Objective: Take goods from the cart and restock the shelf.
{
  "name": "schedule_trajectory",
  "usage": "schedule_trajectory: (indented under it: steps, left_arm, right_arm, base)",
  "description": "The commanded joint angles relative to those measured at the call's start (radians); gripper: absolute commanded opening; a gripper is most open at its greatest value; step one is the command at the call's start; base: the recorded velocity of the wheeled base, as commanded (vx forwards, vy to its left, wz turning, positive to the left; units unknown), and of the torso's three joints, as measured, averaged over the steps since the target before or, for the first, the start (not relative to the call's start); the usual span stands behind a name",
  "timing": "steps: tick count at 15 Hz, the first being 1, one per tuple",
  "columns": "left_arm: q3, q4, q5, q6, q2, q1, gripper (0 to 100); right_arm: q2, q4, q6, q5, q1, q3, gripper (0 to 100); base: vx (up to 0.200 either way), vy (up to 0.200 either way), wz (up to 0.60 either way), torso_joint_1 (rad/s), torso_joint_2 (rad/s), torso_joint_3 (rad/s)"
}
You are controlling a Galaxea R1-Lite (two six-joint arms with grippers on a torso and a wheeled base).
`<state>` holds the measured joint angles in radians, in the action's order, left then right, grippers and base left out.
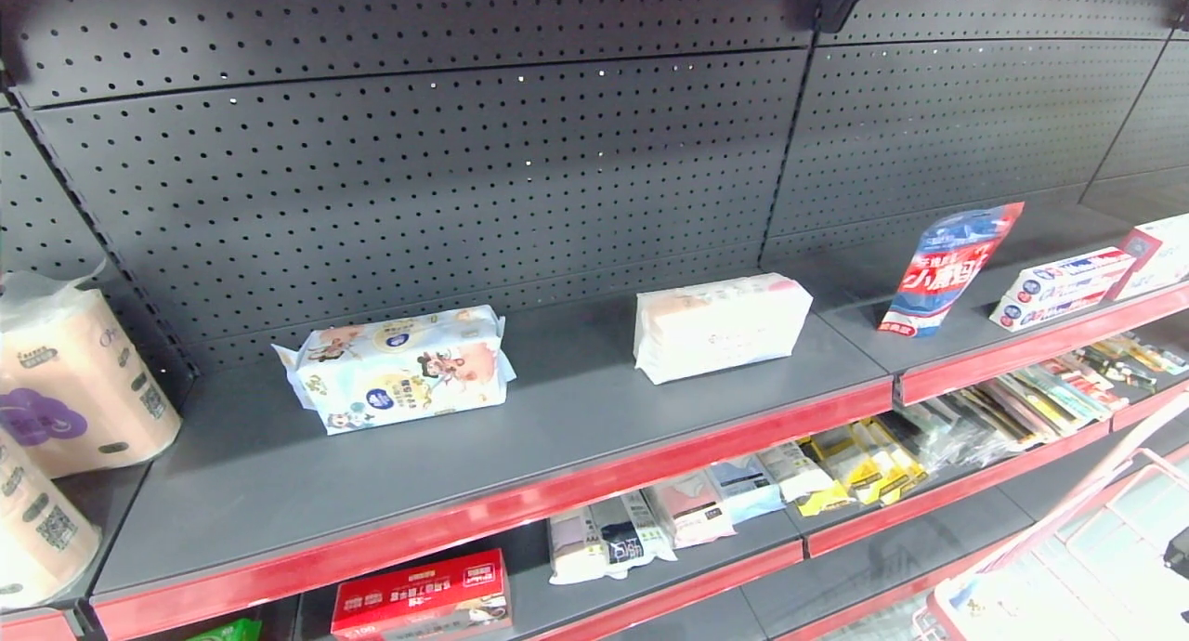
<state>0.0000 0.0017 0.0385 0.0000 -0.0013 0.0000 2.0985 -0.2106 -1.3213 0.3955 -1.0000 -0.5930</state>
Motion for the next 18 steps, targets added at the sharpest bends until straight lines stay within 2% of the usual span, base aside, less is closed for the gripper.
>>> schedule_trajectory:
  steps: [1, 5, 9, 15, 18]
  left_arm:
    - [0.0, 0.0, 0.0, 0.0, 0.001, 0.0, 100]
    - [0.0, 0.0, 0.0, 0.0, 0.001, 0.0, 100]
    - [0.0, 0.0, 0.001, 0.0, 0.001, 0.0, 100]
    - [0.0, 0.0, 0.0, 0.0, 0.001, 0.0, 100]
    - [0.0, 0.0, 0.0, 0.0, 0.001, 0.0, 100]
  right_arm:
    - [0.002, -0.001, -0.001, 0.0, 0.0, -0.001, 100]
    - [0.003, -0.001, -0.003, 0.0, 0.0, -0.001, 100]
    - [0.006, -0.003, -0.004, 0.002, 0.0, -0.007, 100]
    - [0.008, -0.001, -0.013, 0.005, 0.0, 0.002, 100]
    - [0.009, -0.001, -0.027, 0.005, 0.0, 0.01, 100]
  base:
    - [0.0, 0.0, 0.0, 0.0, 0.0, 0.0]
    - [0.0, 0.0, -0.15, 0.001, 0.0, 0.001]
    - [0.0, 0.0, 0.0, -0.143, 0.32, 0.16]
    - [0.0, 0.0, 0.0, -0.015, 0.04, 0.021]
    - [0.0, 0.0, 0.0, -0.133, 0.27, 0.147]
